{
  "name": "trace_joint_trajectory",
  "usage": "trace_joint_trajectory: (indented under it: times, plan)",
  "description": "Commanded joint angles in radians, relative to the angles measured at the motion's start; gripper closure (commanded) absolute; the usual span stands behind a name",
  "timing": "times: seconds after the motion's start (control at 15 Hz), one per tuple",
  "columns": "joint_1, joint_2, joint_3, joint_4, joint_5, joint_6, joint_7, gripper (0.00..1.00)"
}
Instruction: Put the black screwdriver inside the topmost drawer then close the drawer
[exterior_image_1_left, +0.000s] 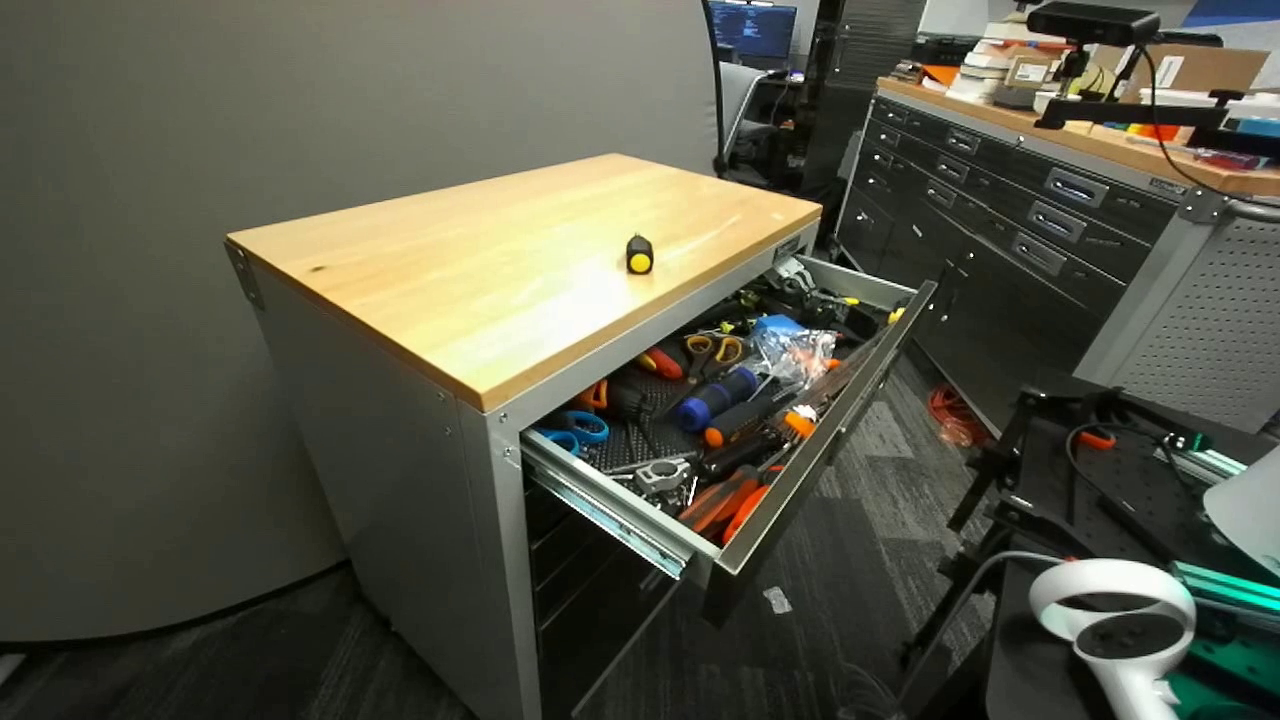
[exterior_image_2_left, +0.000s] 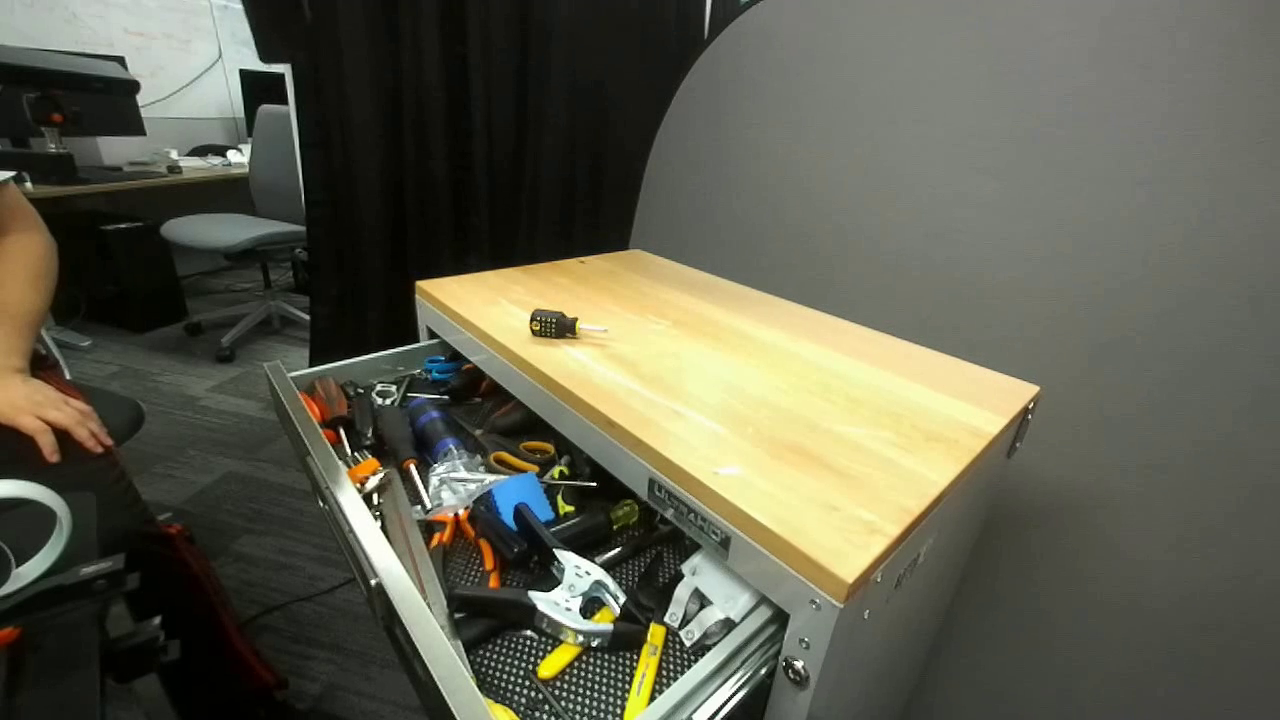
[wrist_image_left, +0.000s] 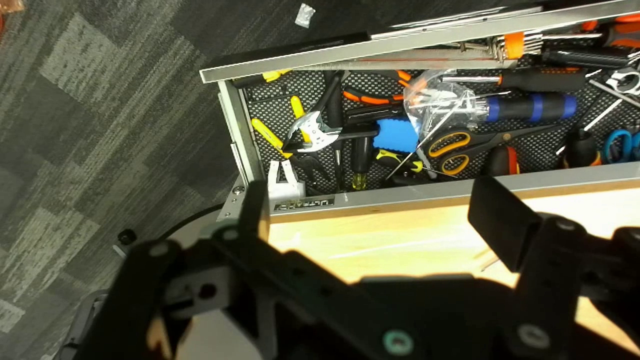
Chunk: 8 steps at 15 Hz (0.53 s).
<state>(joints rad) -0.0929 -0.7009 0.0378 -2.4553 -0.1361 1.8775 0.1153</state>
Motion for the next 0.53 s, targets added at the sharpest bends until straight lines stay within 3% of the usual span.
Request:
trace_joint_trajectory:
  times: [0.0, 0.27, 0.47]
  plan:
    - [-0.012, 0.019, 0.080, -0.023, -0.017, 0.037, 0.178, 0.00]
    - [0.049, 0.134, 0.262, -0.054, 0.021, 0.138, 0.451, 0.00]
    - [0.076, 0.304, 0.384, -0.015, 0.012, 0.271, 0.668, 0.00]
